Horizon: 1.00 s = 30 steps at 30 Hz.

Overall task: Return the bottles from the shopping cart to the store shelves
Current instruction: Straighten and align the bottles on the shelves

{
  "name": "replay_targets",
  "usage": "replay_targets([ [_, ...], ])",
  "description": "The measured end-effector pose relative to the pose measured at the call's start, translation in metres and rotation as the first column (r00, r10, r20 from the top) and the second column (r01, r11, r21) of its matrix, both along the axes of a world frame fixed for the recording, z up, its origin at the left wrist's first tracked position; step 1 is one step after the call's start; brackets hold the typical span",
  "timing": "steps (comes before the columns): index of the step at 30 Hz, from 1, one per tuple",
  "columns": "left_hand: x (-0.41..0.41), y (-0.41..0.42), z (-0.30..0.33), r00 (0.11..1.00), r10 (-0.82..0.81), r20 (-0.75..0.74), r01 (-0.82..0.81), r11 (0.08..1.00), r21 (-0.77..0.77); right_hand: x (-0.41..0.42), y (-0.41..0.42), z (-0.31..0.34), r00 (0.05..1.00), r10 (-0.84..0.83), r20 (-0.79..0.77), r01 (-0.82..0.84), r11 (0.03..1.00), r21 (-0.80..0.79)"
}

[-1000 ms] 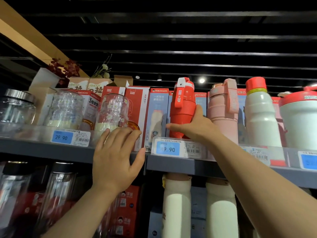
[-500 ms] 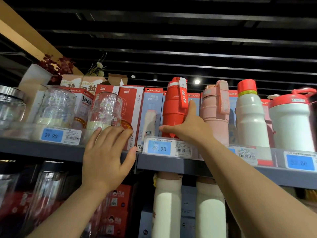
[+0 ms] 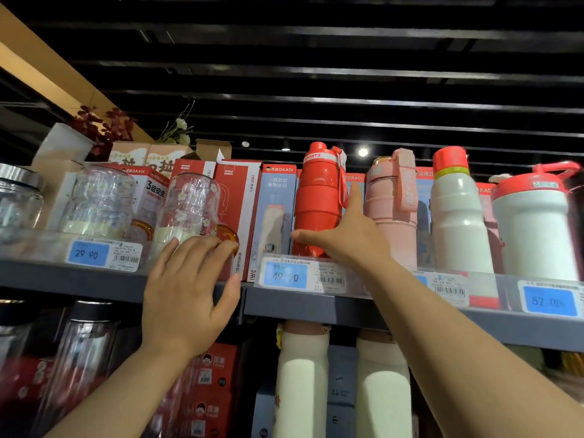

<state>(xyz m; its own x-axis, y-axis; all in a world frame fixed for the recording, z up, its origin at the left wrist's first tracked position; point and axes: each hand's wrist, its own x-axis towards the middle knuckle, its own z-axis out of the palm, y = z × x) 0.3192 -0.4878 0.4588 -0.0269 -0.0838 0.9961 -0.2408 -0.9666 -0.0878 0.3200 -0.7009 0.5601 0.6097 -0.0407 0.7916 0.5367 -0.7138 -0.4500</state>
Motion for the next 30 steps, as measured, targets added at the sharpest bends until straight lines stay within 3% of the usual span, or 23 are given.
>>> replay_targets([
  [4,0.000,0.000,0.000,1.000,0.006,-0.005,-0.006,1.000,0.000,0.001,0.005,0.000,0.999,-0.020,0.028,0.022,0.998,-0.058],
  [12,0.001,0.000,0.001,1.000,0.001,-0.003,-0.001,1.000,-0.003,0.001,-0.008,0.012,0.969,0.221,-0.115,-0.207,0.971,0.122],
  [14,0.001,0.000,0.001,1.000,0.000,0.000,0.000,1.000,-0.004,0.001,-0.007,0.009,0.980,0.188,-0.066,-0.179,0.976,0.127],
  [17,0.001,0.000,0.001,1.000,0.003,0.006,-0.003,1.000,-0.004,0.004,0.002,-0.001,0.998,0.023,0.056,-0.022,1.000,-0.010],
  [19,0.002,0.000,0.000,1.000,0.004,0.011,-0.004,1.000,-0.002,0.005,0.006,-0.002,0.998,-0.030,0.055,0.034,0.997,-0.072],
  [25,0.002,0.001,0.000,1.000,0.005,0.010,-0.005,1.000,-0.003,0.001,-0.005,0.007,0.986,0.161,-0.051,-0.161,0.987,0.009],
  [30,0.001,0.000,0.001,1.000,0.002,0.014,-0.002,1.000,0.000,-0.001,-0.005,0.006,0.980,0.195,-0.039,-0.194,0.981,0.020],
])
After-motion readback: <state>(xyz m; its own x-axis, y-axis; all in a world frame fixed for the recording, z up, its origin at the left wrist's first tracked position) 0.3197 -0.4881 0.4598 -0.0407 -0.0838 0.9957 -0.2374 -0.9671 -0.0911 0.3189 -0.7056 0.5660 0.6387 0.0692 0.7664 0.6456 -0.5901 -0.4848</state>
